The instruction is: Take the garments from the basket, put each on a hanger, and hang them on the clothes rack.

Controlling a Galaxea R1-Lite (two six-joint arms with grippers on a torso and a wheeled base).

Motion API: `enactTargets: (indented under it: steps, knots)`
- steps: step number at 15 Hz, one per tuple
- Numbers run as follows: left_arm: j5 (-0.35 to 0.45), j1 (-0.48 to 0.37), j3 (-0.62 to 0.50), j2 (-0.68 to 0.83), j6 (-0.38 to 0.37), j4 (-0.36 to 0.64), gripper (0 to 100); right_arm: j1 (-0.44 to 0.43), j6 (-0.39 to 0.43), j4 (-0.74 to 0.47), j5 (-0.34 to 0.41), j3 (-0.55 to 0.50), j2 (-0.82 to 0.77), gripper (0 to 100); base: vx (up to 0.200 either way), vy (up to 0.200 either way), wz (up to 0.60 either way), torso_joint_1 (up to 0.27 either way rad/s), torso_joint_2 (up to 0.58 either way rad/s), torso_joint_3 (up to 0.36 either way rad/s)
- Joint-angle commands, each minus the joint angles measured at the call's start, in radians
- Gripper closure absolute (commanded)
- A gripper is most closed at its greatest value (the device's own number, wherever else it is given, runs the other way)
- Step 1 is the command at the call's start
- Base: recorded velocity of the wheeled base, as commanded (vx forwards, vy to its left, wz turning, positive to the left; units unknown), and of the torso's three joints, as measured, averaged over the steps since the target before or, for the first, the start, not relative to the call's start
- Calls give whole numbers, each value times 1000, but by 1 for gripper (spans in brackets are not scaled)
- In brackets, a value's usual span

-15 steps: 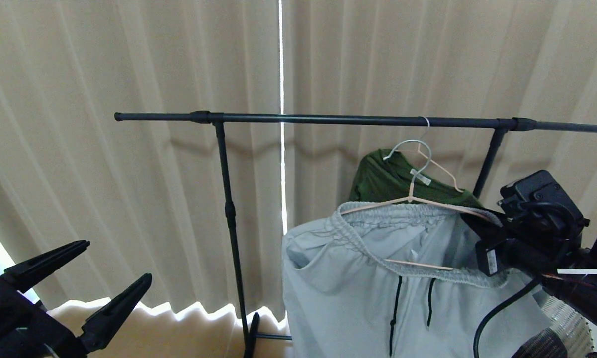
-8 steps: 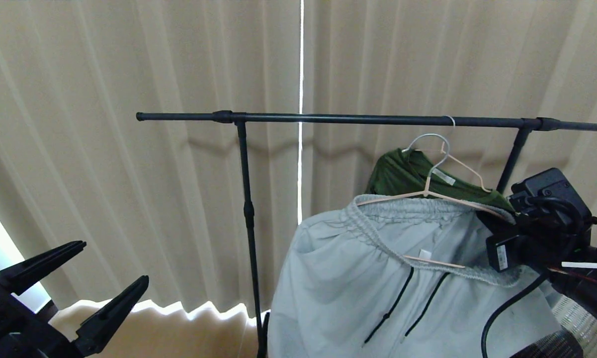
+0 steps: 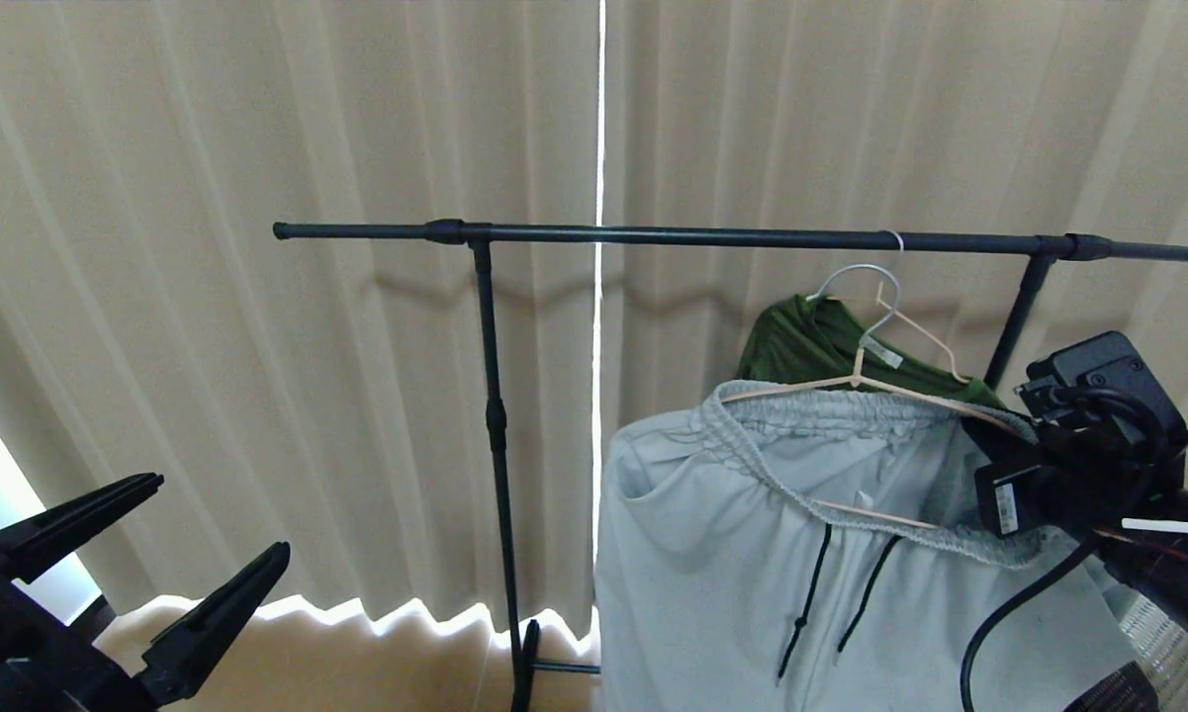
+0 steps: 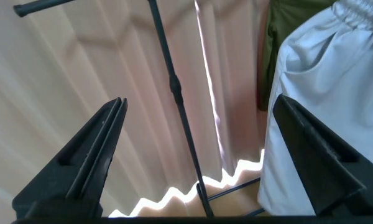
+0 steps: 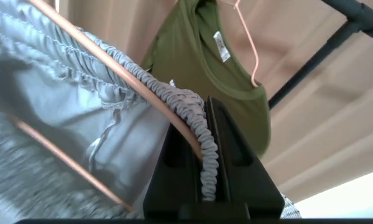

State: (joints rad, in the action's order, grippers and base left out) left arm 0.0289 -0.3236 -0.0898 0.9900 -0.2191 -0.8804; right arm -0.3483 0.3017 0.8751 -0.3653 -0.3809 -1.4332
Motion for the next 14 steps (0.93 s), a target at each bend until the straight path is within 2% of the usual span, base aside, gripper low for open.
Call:
enactTargets:
  steps: [1,2,7,11,14]
  knots:
    - [0,0,1,6,0,0,0,0,0,-1,-1,-3,4,100,0,0,0,0,0,0]
    - [0,0,1,4,0,0,0,0,0,-1,-1,-4,4,100,0,0,0,0,0,0]
    - [0,0,5,-1,-3,0,0,6,0,-1,-3,-18,-4,100,200,0,0,-1,-1,6]
    - [0,0,10,-7,-5,0,0,29,-1,1,-7,-76,-62,100,200,0,0,7,6,6]
    - [2,-3,25,-37,-8,0,0,77,-1,1,-7,-141,-125,100,0,0,0,0,0,0]
